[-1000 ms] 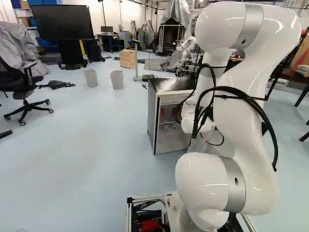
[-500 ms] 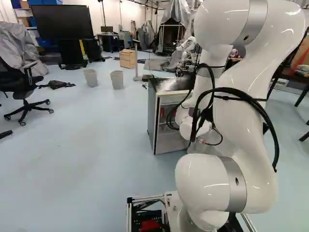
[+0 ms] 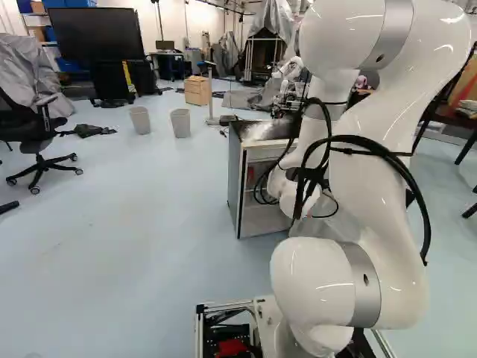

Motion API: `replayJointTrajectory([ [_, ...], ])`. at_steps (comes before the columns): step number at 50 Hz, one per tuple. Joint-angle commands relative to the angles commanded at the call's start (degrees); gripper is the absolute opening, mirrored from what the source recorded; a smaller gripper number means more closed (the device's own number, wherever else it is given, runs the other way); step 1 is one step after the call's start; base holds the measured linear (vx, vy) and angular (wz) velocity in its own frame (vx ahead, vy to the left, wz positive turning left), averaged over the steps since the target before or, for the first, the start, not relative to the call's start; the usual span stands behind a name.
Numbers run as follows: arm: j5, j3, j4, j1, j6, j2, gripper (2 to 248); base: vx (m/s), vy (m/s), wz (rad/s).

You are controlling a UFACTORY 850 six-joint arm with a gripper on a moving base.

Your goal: Grab a drink from the fridge

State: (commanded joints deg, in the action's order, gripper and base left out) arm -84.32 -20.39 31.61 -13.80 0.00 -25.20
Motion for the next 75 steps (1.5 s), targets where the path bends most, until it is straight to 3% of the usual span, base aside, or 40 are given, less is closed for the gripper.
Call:
replayJointTrajectory([
  [46,0.0,-3.4,-26.6,0.1,0.0,-9.0,247,0.000,0.000,0.000],
  [59,0.0,-5.6,-31.4,0.3,0.0,-12.2,247,0.000,0.000,0.000],
  [75,0.0,-9.6,-32.4,0.5,0.0,-16.9,247,0.000,0.000,0.000],
])
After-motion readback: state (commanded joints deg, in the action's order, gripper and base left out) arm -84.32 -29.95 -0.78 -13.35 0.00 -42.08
